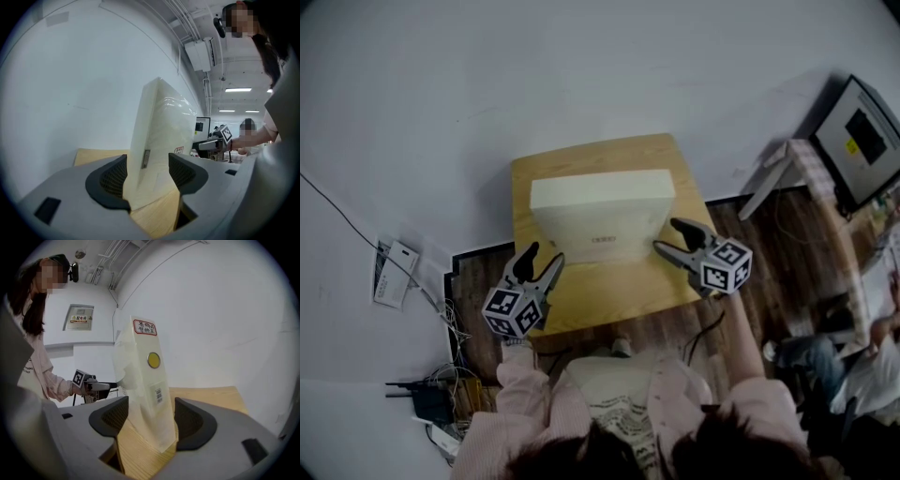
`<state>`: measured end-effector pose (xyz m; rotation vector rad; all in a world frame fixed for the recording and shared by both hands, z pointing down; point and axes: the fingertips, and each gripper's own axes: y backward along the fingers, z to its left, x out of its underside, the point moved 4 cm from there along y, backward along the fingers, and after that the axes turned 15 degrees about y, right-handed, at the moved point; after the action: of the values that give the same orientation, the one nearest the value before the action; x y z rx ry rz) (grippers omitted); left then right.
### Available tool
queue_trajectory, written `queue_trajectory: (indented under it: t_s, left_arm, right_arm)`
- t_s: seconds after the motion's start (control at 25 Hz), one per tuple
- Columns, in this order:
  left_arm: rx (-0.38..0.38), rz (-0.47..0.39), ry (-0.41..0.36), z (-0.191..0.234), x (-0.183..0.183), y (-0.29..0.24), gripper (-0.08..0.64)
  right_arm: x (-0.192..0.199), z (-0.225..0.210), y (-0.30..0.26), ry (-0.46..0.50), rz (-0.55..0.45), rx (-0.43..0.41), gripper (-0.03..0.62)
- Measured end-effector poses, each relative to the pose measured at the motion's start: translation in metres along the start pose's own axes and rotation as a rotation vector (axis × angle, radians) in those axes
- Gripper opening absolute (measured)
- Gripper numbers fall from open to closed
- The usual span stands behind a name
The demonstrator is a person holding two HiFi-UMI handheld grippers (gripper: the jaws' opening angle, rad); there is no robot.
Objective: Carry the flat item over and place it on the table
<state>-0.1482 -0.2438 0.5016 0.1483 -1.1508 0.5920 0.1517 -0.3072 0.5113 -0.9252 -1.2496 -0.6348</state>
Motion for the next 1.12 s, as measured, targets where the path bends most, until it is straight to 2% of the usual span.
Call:
queue_trajectory:
  t_s: [0.16,0.4,0.68,0.84,1.12]
  left_arm:
    - [0.011,-0.003,-0.02,-0.011,0.002,0.01,0.231]
    - [0.048,0.015,-0.074,-0.034,0.006,0.024,0.147]
    - [0.104,0.031,-0.129,-0.056,0.006,0.031,0.113]
    - [0.126,0.031,-0.157,-0.064,0.005,0.037,0.064]
    - [0.164,0.028,-0.171,-0.075,0.01,0.05,0.02]
  right_arm:
    - [-0.004,0.013,0.013,0.024,-0.005,0.051,0.185]
    - [-0.02,0.054,0.015,0.066,-0.03,0.071,0.102]
    - [-0.036,0.086,0.012,0.1,-0.068,0.072,0.048]
    - [-0.046,0.101,0.012,0.115,-0.089,0.082,0.001]
    - [-0.053,0.124,0.013,0.119,-0.112,0.095,-0.008]
